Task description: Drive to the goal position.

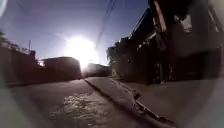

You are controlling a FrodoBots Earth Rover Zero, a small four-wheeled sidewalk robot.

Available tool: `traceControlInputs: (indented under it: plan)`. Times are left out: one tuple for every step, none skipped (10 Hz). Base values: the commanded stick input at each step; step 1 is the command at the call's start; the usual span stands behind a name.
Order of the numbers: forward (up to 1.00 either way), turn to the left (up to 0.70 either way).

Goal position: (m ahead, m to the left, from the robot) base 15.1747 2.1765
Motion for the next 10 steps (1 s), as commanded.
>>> traceControlInputs:
  plan:
    - [1.00, 0.20]
    - [1.00, 0.20]
    - [1.00, 0.20]
    - [1.00, 0.12]
    - [1.00, 0.03]
    - [1.00, 0.00]
    - [1.00, 0.00]
    - [1.00, 0.00]
    - [1.00, 0.00]
    - [1.00, 0.00]
